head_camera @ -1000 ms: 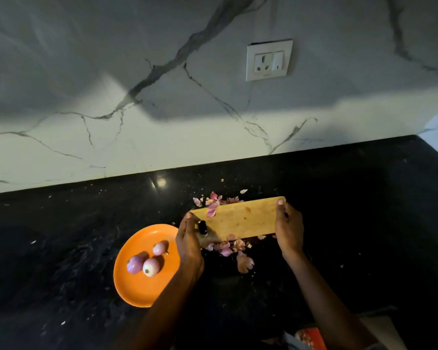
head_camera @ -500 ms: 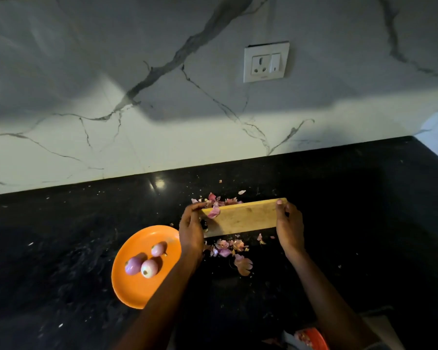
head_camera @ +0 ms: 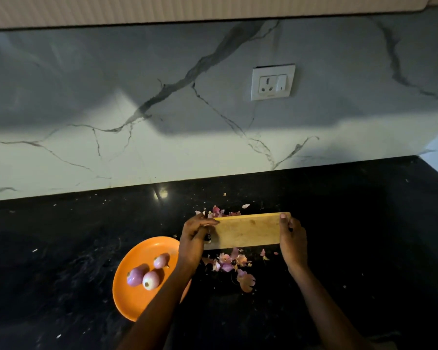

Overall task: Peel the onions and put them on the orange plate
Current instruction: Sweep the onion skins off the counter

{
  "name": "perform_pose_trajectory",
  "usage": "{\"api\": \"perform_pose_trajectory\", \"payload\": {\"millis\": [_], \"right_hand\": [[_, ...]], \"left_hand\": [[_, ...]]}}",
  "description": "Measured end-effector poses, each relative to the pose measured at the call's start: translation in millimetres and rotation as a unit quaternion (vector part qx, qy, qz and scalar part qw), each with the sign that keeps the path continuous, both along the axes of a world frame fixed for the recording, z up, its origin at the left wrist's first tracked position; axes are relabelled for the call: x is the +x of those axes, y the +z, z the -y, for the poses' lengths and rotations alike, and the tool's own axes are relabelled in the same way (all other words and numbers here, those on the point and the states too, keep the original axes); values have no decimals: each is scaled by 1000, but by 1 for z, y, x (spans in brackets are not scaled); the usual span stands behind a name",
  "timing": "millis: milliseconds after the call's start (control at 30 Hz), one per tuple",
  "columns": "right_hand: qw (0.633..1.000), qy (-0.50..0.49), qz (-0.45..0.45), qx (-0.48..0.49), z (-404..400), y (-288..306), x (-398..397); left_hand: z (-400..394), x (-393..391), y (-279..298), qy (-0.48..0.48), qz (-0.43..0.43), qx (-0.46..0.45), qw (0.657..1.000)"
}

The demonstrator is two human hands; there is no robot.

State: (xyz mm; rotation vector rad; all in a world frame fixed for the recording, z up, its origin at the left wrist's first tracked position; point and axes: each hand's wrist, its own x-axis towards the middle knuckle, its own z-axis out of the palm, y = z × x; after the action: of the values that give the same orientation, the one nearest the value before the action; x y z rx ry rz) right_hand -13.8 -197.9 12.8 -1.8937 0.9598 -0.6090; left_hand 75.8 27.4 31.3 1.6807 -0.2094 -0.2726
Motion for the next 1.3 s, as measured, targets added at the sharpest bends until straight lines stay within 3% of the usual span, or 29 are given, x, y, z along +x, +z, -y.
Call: {"api": "perform_pose_trajectory", "payload": {"millis": [167,233,667,1300], "right_hand": [[1000,-1,-18,23,2,1,1],[1000,-4,-14,21,0,5,2],[1000,-9,14,14,-12,15,13],[999,2,27,-18,-7,13,6]], "left_hand": [[7,1,2,80,-110,-62,989],[11,1,-2,110,-147,-47,982],[15,3,-4,144,-147,-40,978],[9,3,-10,97,-151,-41,983]]}}
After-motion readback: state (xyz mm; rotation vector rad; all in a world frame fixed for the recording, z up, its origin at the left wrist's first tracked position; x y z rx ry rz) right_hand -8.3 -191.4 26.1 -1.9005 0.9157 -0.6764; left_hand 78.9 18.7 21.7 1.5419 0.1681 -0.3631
